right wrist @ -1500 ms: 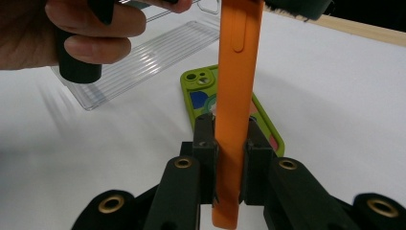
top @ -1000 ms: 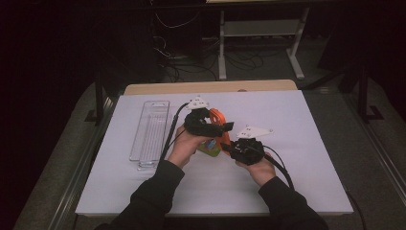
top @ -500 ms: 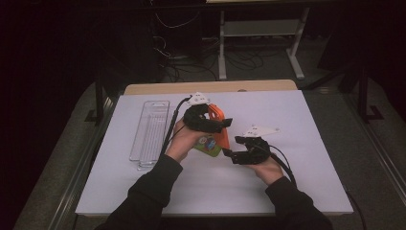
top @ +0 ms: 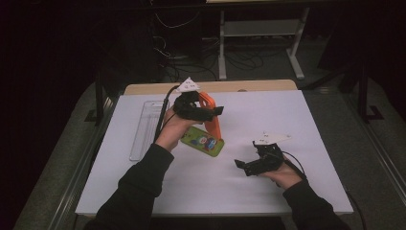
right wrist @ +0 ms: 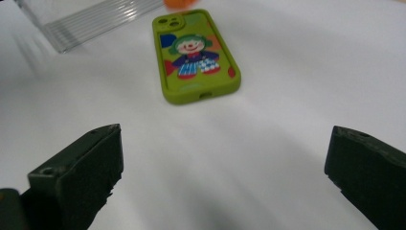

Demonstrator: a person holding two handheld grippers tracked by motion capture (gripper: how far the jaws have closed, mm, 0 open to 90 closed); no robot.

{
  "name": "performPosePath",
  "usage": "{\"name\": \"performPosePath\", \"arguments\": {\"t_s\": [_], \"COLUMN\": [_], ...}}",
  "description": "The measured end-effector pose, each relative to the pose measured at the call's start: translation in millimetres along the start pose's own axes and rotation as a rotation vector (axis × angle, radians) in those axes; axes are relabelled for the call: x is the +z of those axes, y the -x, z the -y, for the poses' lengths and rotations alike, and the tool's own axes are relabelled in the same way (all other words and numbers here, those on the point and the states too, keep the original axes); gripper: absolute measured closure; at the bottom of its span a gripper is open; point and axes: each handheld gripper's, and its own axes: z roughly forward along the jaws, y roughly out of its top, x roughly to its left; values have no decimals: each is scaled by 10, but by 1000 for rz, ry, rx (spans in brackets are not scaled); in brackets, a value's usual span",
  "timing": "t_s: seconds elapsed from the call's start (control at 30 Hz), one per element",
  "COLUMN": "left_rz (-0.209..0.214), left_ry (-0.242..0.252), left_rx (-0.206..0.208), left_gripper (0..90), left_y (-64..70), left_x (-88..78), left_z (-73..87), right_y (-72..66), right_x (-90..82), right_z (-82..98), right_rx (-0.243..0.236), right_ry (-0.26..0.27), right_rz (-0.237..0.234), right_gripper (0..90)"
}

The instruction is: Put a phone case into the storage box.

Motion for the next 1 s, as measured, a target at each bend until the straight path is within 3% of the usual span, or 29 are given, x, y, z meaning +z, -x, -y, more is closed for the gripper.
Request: {"name": "performPosePath", "arguments": {"t_s": [0.33, 0.6, 0.63, 0.67, 0.77, 0.8, 0.87, 1.0], "left_rz": [-86, -169, -195, -195, -268, -268, -319, -364], "left_ry": [-1, 16, 21, 21, 33, 33, 24, 31], "left_rx": [24, -6, -10, -10, -26, -26, -35, -37], "left_gripper": [148, 148, 148, 147, 147, 147, 147, 146], "left_y": [-246, -488, -550, -550, -697, -697, -796, -877], "left_x": [-207, -418, -464, -464, -559, -559, -613, -639], "left_z": [-151, -200, -213, -213, -236, -236, -239, -216], "right_y": [44, 71, 68, 68, 62, 62, 52, 52], "right_x": [-193, -282, -290, -290, -295, -295, -292, -287], "right_z": [239, 339, 352, 352, 352, 352, 349, 349], "right_rx": [-23, -24, -27, -27, -26, -26, -26, -31], "right_ry": [-4, -14, -16, -16, -16, -16, -15, -15], "right_rz": [17, 15, 20, 20, 18, 18, 13, 12], "right_gripper": [0, 0, 0, 0, 0, 0, 0, 0]}}
